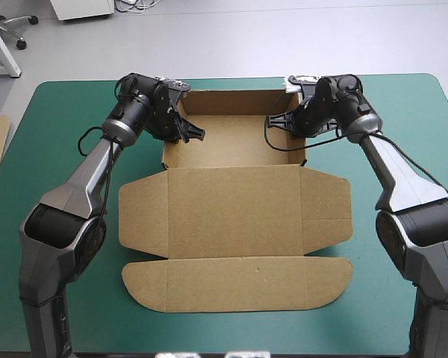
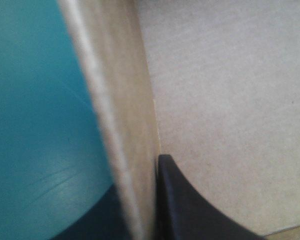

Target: Fold the box

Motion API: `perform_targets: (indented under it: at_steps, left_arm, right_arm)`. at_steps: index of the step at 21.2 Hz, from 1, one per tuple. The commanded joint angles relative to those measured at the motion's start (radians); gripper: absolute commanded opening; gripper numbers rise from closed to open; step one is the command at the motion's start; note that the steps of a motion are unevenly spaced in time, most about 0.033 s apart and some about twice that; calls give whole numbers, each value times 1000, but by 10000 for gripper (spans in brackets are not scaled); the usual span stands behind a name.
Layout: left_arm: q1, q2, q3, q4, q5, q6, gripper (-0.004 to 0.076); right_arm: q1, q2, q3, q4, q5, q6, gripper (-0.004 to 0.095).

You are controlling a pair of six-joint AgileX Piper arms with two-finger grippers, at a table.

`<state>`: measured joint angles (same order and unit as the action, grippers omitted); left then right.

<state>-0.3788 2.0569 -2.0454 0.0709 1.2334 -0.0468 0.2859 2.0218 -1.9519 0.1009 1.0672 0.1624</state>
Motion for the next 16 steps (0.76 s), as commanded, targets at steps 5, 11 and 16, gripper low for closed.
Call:
perform_targets:
  at_steps: [5,11,16]
  left_arm:
    - [2,1,-29,45,38,14,-14]
    - [9,40,-29,39,-33,14,-14]
    - [43,84,-29,26,-41,14,-14]
  right_arm:
    - [-9,-15,-29,-50,86,-59,-12]
    - [25,13,-29,-148,98,-66,-12]
    - [58,45,-29,-220,108,-55,-12]
